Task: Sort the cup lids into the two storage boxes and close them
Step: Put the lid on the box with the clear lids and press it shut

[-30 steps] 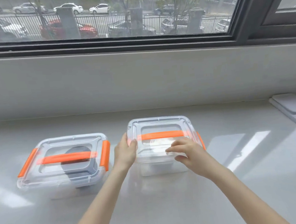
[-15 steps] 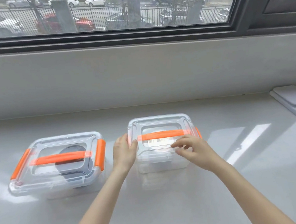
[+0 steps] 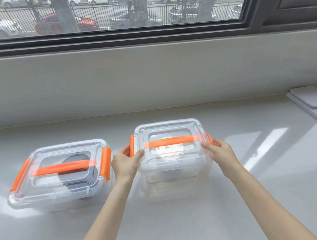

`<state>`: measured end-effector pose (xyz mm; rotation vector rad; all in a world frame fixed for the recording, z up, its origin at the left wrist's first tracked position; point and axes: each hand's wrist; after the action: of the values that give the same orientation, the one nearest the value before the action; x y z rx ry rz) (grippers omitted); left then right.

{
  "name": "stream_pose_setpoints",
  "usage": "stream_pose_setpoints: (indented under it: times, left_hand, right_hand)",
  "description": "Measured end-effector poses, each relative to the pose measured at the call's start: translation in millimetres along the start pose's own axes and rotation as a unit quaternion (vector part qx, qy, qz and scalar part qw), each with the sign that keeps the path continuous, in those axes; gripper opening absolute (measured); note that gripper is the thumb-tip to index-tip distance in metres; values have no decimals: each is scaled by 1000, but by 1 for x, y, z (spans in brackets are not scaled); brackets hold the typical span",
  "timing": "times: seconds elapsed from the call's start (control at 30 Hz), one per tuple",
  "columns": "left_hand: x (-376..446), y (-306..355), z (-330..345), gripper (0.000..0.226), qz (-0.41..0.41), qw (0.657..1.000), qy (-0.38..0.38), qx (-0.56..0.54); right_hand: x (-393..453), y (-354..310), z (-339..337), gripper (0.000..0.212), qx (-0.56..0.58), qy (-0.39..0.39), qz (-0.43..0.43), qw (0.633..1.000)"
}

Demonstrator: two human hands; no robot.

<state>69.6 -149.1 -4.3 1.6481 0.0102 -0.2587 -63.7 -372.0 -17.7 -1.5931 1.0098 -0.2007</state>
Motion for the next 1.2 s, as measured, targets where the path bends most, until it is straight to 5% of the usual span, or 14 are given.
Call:
stream_pose_setpoints:
  times: [0.1,0.23,0.4,0.63,0.93,1.2]
  left_hand:
    - [-2,4,1,5,68,995,-10,69]
    - [1,3,3,21,149,974,-5,171]
    - [1,0,2,25,221,945,-2,241]
    - [-2,-5,0,27,248,932,-6,266]
    - [-2,-3,0,25,244,925,-20,291]
    - [-4,-4,1,31,238,925,-26,296]
  right_hand:
    - [0,0,2,56,1,0,-4,1000]
    - [0,-1,4,74,10,18,9,1000]
    - [-8,-3,2,36,17,-16,4,1000]
    - [-18,-12,14,43,-164,123,-149,967]
    - [-20,-10,27,47,-326,174,-234,899]
    - [-26,-11,28,49,-389,167,-234,875]
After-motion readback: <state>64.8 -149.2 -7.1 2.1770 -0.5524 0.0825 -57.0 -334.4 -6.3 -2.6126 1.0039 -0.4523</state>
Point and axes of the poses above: each hand's wrist, its own x-axis towards the middle knuckle, its own z-axis out of the palm, y = z × x, and after that the axes turned 13 degrees about -x, right-handed
